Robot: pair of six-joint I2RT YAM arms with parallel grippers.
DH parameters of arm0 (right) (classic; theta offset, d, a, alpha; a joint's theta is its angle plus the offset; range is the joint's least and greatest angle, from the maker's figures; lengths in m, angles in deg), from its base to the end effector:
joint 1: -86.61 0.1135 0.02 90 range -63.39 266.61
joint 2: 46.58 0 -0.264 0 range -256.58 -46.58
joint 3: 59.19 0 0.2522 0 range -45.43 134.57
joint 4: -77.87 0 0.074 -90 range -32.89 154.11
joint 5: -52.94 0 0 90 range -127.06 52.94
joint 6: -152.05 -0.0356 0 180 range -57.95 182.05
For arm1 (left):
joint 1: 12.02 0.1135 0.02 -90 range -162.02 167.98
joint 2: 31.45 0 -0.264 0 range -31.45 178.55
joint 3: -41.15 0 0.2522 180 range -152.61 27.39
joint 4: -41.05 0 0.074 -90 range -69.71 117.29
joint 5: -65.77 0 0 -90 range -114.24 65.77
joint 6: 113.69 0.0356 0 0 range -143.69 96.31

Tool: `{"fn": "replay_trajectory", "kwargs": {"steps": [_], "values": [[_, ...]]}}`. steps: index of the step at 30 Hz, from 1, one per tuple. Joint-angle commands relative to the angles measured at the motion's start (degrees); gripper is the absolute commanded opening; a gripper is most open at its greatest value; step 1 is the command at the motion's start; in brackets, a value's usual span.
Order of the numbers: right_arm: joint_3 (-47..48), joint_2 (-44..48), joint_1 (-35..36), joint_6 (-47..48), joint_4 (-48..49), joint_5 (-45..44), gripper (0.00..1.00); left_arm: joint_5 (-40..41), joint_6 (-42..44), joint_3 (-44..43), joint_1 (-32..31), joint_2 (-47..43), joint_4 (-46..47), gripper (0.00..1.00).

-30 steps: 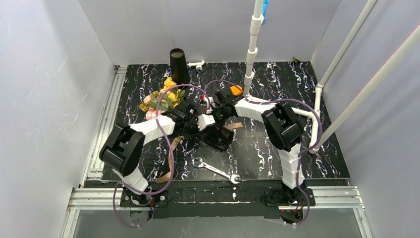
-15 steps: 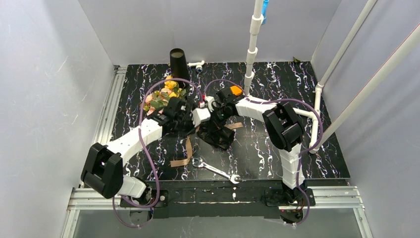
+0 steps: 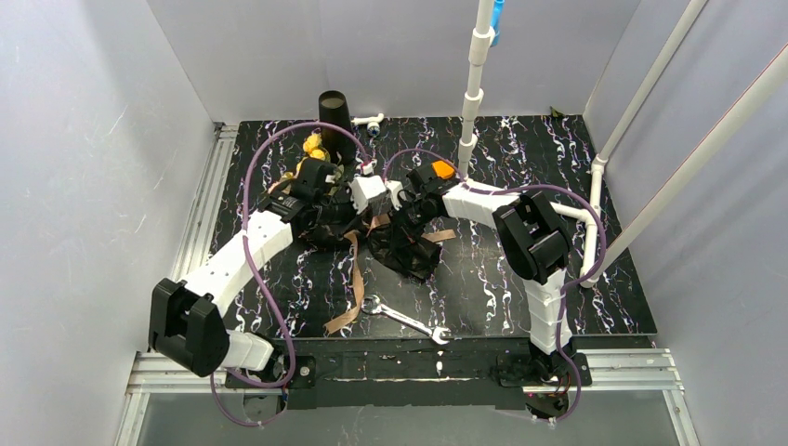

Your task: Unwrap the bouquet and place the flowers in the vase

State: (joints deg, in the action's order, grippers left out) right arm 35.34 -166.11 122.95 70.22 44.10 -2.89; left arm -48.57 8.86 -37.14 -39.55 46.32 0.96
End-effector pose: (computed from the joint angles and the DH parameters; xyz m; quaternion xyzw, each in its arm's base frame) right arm 0.3364 0.2723 0.1482 -0.4218 0.8221 0.3371 0.1807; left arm 0.2578 -0.1509 0.3060 0.5205 0.7206 -0.1723 0.4244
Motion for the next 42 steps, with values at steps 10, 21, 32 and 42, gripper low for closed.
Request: {"fn": "replay_trajectory", "kwargs": {"steps": [10,21,32,42], "values": [[-3.39,-3.29,-2.23,3.67,-5.86,-13.97,0.01,-4.23,26.55,19.46,5.36,-7.03,-18.09,0.00],[-2.90,-3.38,-2.15,6.56,-7.86,-10.79,0.01,-16.42,26.41,8.08,5.13,-8.33,-14.12,0.49],[-3.32,-3.65,-2.19,6.78,-8.23,-8.61,0.01,-13.97,30.90,4.06,0.77,3.98,1.40,0.24],[-3.34,-3.35,-2.17,6.79,-8.35,-8.15,0.01,-10.78,37.47,0.10,0.55,16.50,5.42,0.19]]}}
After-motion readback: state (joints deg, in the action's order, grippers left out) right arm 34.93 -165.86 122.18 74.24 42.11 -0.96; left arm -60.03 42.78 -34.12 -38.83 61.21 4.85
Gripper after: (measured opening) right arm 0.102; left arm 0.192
